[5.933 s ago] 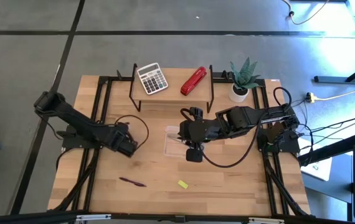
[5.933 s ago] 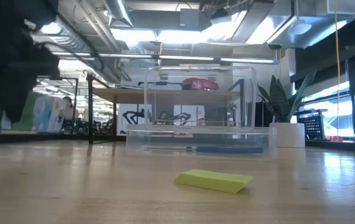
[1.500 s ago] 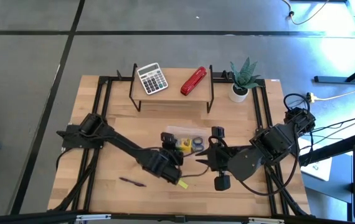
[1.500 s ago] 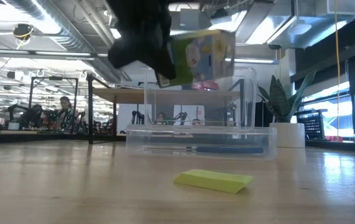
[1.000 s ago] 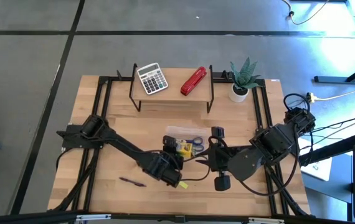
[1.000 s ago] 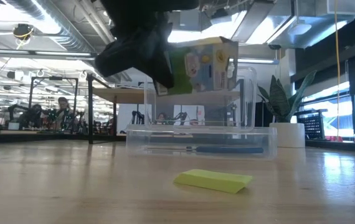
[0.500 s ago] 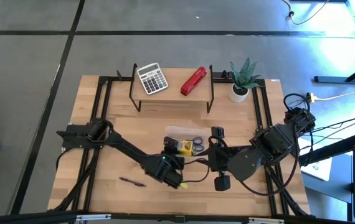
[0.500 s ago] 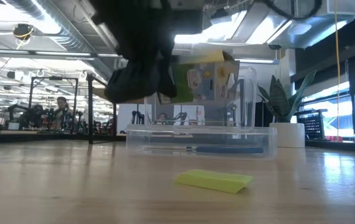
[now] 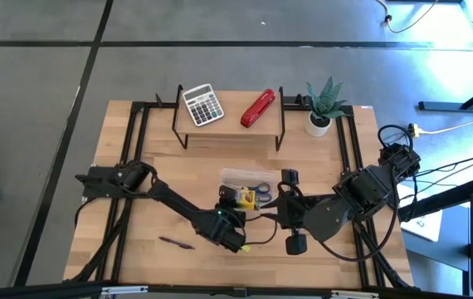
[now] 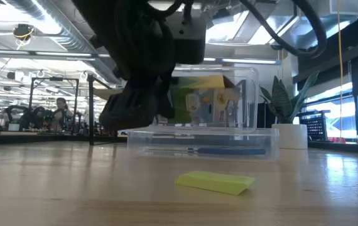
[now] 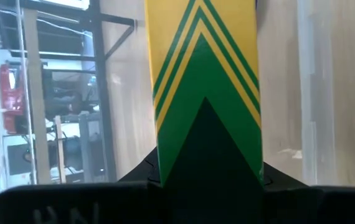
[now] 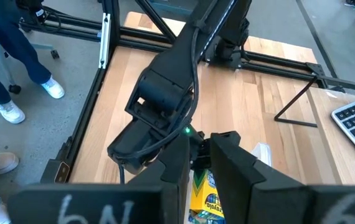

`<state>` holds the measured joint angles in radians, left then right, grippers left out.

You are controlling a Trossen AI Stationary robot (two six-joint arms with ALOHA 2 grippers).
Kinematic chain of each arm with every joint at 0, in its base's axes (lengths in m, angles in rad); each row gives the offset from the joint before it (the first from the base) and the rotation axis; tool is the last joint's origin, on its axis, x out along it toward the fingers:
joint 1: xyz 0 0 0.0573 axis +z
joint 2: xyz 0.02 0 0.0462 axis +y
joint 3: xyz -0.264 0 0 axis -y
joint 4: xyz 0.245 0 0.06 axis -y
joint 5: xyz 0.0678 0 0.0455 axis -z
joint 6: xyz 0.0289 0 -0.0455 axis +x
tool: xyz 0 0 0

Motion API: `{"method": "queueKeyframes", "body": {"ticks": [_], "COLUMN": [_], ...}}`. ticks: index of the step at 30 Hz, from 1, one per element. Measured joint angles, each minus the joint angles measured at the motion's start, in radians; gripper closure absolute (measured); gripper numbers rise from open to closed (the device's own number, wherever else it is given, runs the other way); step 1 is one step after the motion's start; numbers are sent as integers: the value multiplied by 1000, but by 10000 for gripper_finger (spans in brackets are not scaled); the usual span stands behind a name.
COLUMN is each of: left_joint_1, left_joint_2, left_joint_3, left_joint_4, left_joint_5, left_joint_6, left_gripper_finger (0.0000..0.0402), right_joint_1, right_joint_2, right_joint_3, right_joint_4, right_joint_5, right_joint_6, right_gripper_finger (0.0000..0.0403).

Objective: Pack school essentials
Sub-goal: Put the yellow crayon box into the transparent supply box

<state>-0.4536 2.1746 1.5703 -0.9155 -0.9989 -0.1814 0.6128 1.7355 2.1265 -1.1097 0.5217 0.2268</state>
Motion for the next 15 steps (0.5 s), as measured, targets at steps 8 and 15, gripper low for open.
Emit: {"method": "queueKeyframes", "body": {"ticks": [8, 15], "left_joint_1": [25, 37], "left_joint_2": [15, 17], "left_joint_3": [0, 0], "left_joint_4": [4, 6], "left_joint_5": [14, 45], "left_joint_6": [-3, -2], "left_gripper_finger": [321, 321], "right_joint_1": [0, 0], "right_joint_2": [0, 0], "right_joint_3": [0, 0], "right_joint_4": [0, 1], "right_joint_5": [0, 0], "right_joint_6": [0, 0], "right_gripper_finger": [334, 334]}}
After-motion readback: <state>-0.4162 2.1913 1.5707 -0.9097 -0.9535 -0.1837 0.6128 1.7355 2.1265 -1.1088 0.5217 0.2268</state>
